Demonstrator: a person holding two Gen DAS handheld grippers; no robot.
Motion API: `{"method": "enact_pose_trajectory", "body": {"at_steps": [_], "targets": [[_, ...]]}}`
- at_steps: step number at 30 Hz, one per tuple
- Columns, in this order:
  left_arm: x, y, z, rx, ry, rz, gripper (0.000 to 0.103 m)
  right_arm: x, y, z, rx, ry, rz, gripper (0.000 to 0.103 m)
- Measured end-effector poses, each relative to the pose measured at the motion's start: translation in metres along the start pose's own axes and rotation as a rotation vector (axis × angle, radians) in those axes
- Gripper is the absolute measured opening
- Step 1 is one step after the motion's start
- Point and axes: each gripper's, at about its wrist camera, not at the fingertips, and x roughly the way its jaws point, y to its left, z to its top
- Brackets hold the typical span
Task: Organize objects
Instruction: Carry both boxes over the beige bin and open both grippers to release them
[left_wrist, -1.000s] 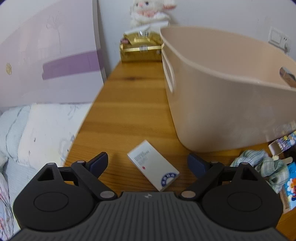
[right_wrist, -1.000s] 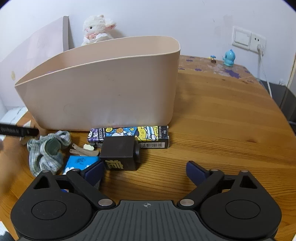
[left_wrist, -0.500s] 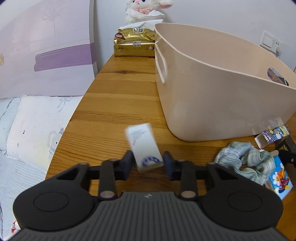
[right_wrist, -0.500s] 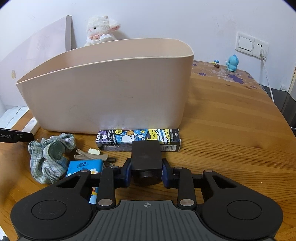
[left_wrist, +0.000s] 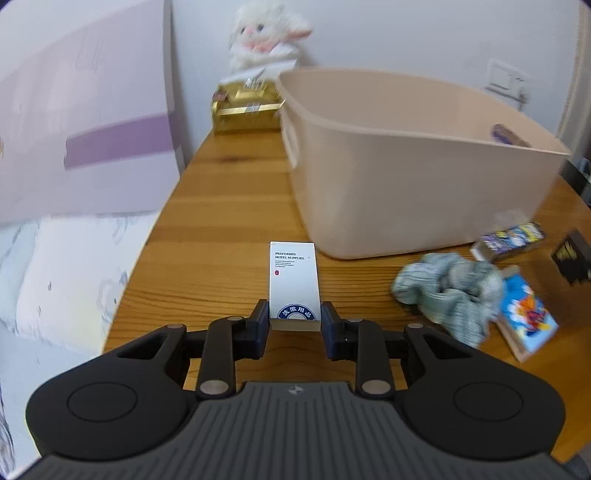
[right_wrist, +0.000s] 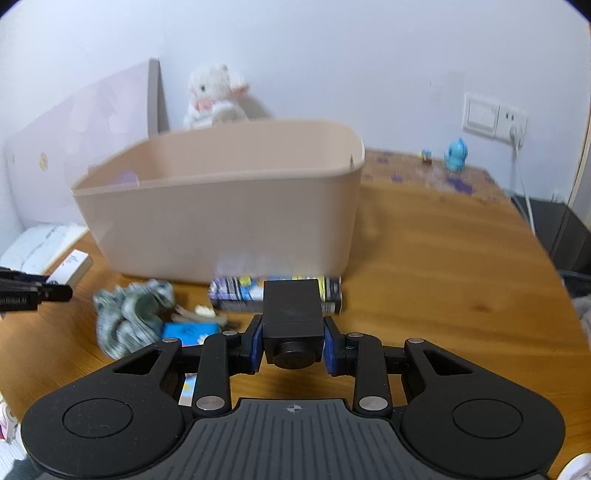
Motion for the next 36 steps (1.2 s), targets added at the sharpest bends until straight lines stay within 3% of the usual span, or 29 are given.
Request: {"method": "enact_pose_trajectory", "body": {"at_steps": [12, 21, 27, 30, 36], "targets": [[-0.077, -0.027, 0.033, 0.072, -0.241, -0.044, 0.032, -0.036, 0.010, 0.054, -0.008, -0.180, 0.008, 0.030], [-0.064, -0.040, 0.092, 0.024, -0.315, -0.035, 0.032, -0.003, 0.017, 0.100, -0.012, -0.192, -0.017, 0.030], [-0.021, -0.051, 0.124, -0.003, -0.239, 0.014, 0.032, 0.047, 0.018, 0.113, -0.034, -0.118, -0.077, 0.030], [0.011, -0.054, 0.134, -0.003, -0.132, 0.014, 0.032, 0.065, 0.023, 0.112, -0.061, -0.090, -0.106, 0.030], [0.052, -0.058, 0.130, 0.042, -0.034, 0.078, 0.032, 0.088, 0.023, 0.106, -0.050, -0.013, -0.099, 0.030]]}}
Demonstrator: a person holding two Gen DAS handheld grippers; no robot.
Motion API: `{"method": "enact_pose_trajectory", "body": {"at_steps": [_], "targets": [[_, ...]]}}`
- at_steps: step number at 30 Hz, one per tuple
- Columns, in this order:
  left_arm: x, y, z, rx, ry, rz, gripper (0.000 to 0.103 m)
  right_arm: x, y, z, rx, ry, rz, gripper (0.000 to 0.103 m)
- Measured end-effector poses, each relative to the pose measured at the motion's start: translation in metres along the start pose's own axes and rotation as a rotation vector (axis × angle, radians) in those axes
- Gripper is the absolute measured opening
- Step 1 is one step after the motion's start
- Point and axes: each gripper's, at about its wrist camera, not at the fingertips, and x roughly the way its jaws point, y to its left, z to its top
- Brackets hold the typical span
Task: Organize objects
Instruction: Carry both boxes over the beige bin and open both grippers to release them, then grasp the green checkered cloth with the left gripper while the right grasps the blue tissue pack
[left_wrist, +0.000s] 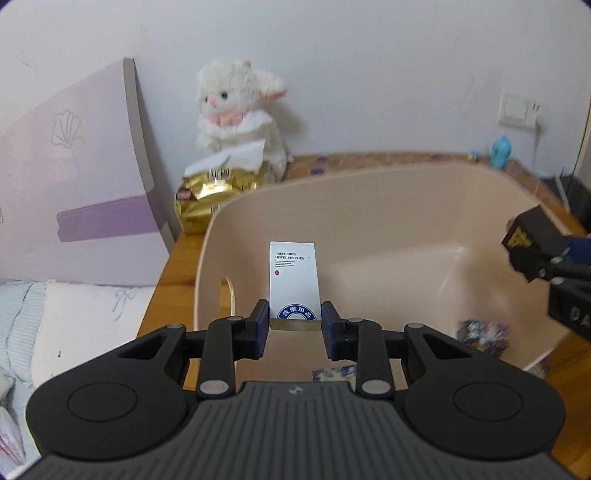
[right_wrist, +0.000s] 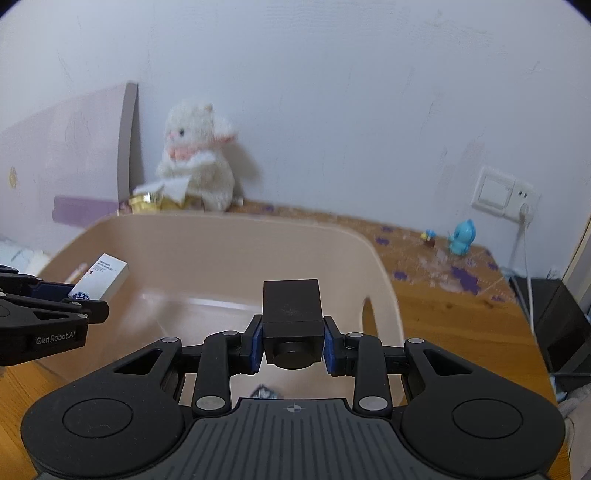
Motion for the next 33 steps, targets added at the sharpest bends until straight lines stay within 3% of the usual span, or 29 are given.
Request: {"method": "enact_pose_trajectory", "body": {"at_steps": [2, 3, 5, 6, 8, 9, 10, 15, 25, 33], "targets": [[0.006, 0.001, -0.003, 0.001, 0.019, -0.001, 0.033, 0.003, -0.002, -0.003, 0.005, 0.015, 0.006, 0.030], [0.006, 0.001, -0.004, 0.010, 0.016, 0.002, 0.033, 0.002, -0.003, -0.005, 0.006, 0.013, -0.001, 0.040], [0.002, 0.002, -0.005, 0.010, 0.018, -0.017, 0.035, -0.002, -0.005, -0.005, 0.009, 0.007, 0.001, 0.048], [-0.001, 0.004, -0.005, 0.005, 0.023, -0.031, 0.036, -0.005, -0.007, -0.006, 0.011, 0.005, 0.001, 0.058], [-0.007, 0.006, -0.004, -0.001, 0.004, -0.036, 0.067, -0.014, -0.010, -0.006, 0.010, -0.014, -0.001, 0.070], [-0.014, 0.007, -0.005, 0.002, -0.022, -0.016, 0.073, -0.021, -0.012, -0.007, 0.007, -0.025, -0.003, 0.074], [-0.019, 0.007, -0.006, 0.007, -0.048, 0.002, 0.076, -0.026, -0.014, -0.006, 0.006, -0.034, -0.002, 0.078], [-0.045, 0.015, -0.013, 0.003, -0.079, -0.050, 0.078, -0.058, -0.025, -0.011, 0.025, -0.092, 0.020, 0.099], [-0.107, 0.012, -0.029, 0.044, -0.196, -0.077, 0.093, -0.095, -0.025, -0.053, 0.034, -0.088, 0.063, 0.103], [-0.096, -0.003, -0.060, 0.147, -0.115, -0.072, 0.097, -0.082, -0.028, -0.095, 0.031, 0.038, 0.091, 0.103]]}}
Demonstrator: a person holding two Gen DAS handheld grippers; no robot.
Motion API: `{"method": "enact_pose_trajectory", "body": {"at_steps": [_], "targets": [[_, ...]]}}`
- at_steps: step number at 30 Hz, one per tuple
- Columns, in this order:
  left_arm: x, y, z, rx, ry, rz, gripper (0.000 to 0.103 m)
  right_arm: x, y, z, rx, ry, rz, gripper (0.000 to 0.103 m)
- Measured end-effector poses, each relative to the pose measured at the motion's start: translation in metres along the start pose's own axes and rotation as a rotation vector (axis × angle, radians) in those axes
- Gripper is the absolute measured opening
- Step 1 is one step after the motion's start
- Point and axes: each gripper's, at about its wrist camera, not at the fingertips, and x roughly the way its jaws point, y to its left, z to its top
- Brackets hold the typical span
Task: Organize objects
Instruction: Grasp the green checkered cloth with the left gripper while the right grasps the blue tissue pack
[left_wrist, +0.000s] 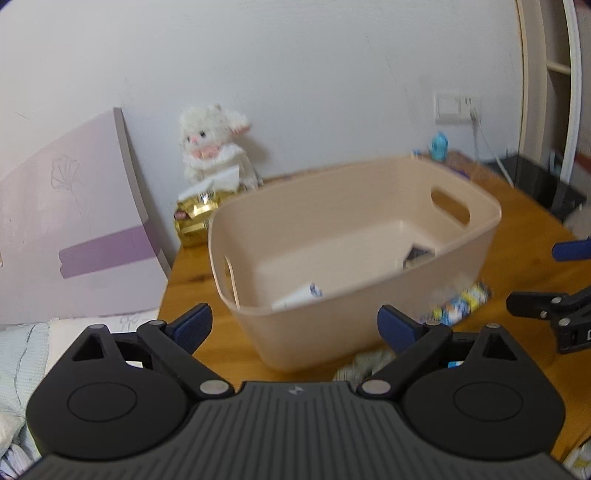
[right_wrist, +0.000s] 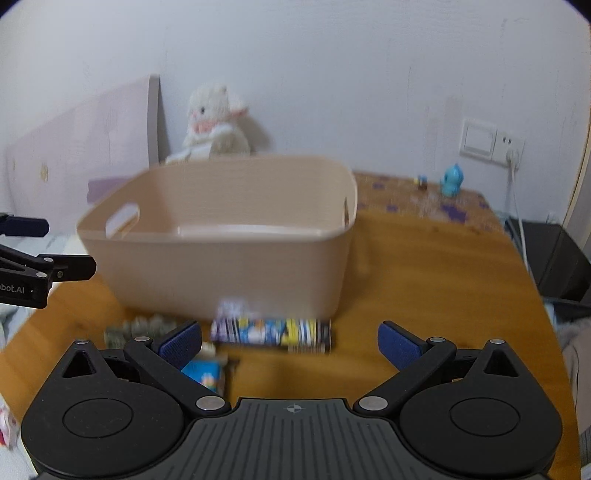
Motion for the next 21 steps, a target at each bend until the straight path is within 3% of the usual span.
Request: {"method": "enact_pose_trajectory", "body": {"at_steps": [11, 21], "targets": [[0.032, -0.012, -0.037, -0.017, 0.122, -0.080, 0.097, 0.025, 0.028, -0.036, -0.044, 0.114, 0.077, 0.103], [0.054, -0.016, -0.058, -0.078, 0.203, -0.122, 0.097, 0.040, 0.057, -0.050, -0.063, 0.159, 0.111, 0.103]]}}
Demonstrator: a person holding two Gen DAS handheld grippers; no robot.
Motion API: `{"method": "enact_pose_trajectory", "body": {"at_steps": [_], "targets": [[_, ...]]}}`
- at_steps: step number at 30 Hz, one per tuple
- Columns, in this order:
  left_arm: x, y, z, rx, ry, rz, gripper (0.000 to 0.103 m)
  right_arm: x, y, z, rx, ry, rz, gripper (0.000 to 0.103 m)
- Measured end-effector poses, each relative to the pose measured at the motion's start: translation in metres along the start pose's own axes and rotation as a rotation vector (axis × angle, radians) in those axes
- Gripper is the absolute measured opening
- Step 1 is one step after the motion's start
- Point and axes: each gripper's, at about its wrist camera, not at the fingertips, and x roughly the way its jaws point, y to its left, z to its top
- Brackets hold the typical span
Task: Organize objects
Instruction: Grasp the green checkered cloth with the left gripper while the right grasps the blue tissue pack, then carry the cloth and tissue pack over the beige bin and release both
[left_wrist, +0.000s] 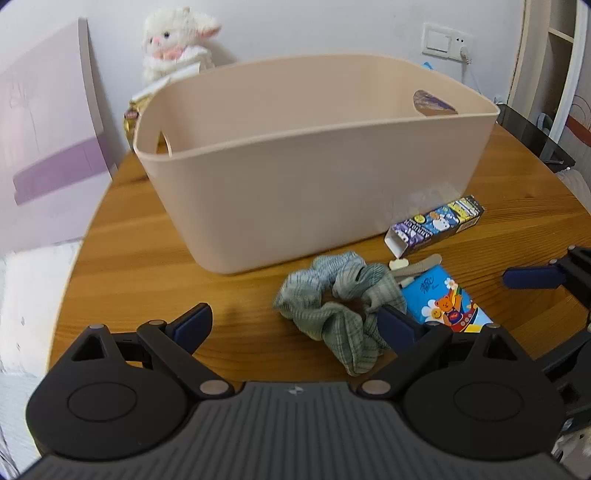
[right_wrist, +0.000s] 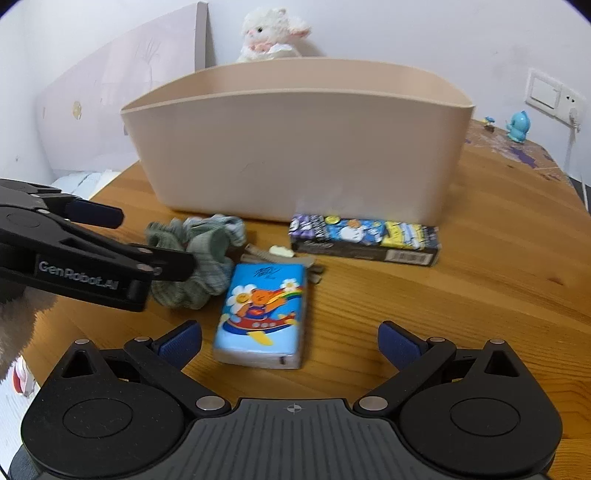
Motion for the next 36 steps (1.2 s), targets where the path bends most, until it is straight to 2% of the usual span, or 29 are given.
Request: {"method": "enact_pose_trajectory", "body": {"at_steps": [1, 2, 3, 4, 5, 7, 10, 11, 12, 13, 15, 16, 21, 28, 36], "targets": [[0.003, 0.001, -0.001, -0.011, 0.003, -0.006, 0.095, 0.002, 0.002, -0.001, 0.000, 0.004, -0.002, 0.101], [0.005, 0.002, -0.002, -0.021, 0.005, -0.015, 0.090, 0.002, 0.003, -0.003, -0.004, -0.002, -0.009, 0.100], [0.008, 0.002, -0.002, -0.028, 0.010, -0.021, 0.084, 0.002, 0.005, -0.003, -0.015, -0.009, -0.017, 0.093], [0.011, 0.002, -0.002, -0.032, 0.020, -0.029, 0.071, 0.003, 0.004, 0.002, -0.024, -0.013, -0.027, 0.086], [0.013, 0.003, -0.002, -0.040, 0.034, -0.042, 0.063, 0.002, 0.004, 0.002, -0.030, -0.018, -0.032, 0.083], [0.015, 0.005, -0.002, -0.062, 0.042, -0.070, 0.055, 0.000, 0.003, 0.003, -0.030, -0.023, -0.037, 0.065], [0.014, 0.006, -0.003, -0.070, 0.036, -0.105, 0.035, -0.004, 0.001, 0.003, -0.034, -0.030, -0.053, 0.044], [0.012, 0.005, -0.003, -0.069, 0.033, -0.106, 0.030, -0.002, -0.001, 0.002, -0.033, -0.029, -0.053, 0.044], [0.011, 0.003, -0.004, -0.063, 0.031, -0.106, 0.030, -0.003, -0.002, 0.002, -0.032, -0.028, -0.047, 0.043], [0.010, 0.002, -0.005, -0.055, 0.027, -0.105, 0.022, -0.003, -0.002, 0.001, -0.031, -0.029, -0.045, 0.043], [0.008, -0.001, -0.006, -0.043, 0.023, -0.100, 0.019, -0.008, -0.001, -0.003, -0.036, -0.030, -0.043, 0.043], [0.006, -0.002, -0.007, -0.036, 0.021, -0.091, 0.010, -0.010, -0.004, -0.003, -0.037, -0.032, -0.044, 0.043], [-0.007, -0.005, -0.011, -0.007, -0.011, -0.068, 0.008, -0.023, -0.011, 0.000, -0.030, -0.061, -0.041, 0.043], [-0.039, 0.000, -0.010, 0.012, -0.090, -0.041, 0.007, -0.060, -0.019, 0.015, -0.021, -0.154, -0.051, 0.043], [-0.084, 0.013, 0.007, -0.034, -0.212, -0.018, 0.007, -0.094, -0.036, 0.048, 0.007, -0.279, -0.084, 0.043]]}}
